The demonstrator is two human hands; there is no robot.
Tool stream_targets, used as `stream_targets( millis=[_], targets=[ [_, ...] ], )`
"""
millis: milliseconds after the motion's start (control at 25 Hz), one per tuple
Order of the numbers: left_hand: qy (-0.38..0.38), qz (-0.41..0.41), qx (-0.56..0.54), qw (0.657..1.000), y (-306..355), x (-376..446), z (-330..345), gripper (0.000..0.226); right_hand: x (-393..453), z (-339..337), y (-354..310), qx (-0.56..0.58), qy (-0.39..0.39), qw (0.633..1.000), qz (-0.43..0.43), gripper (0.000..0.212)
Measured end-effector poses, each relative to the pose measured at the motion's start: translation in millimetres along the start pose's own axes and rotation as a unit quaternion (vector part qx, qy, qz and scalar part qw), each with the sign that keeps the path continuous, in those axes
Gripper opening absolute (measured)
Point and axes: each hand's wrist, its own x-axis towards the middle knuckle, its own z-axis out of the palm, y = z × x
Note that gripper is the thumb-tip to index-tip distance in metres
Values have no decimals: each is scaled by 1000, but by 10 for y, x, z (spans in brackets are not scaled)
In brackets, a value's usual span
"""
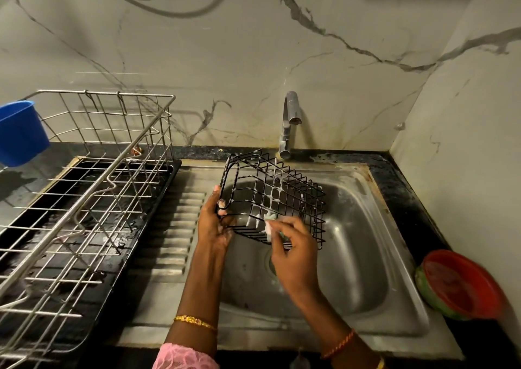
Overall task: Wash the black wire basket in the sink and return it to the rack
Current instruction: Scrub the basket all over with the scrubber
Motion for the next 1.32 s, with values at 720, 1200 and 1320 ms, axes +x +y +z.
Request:
stream_targets(
  millis=[720,1200,1320],
  targets=[
    [-51,-6,-33,998,-18,-10,2,53,-178,-99,307,33,5,999,-35,10],
    [-48,10,10,999,13,-41,38,55,428,-83,288,14,33,999,19,17],
    [-32,18,7,999,44,-36,28,55,-140,-105,292,14,31,999,-3,20]
  ],
)
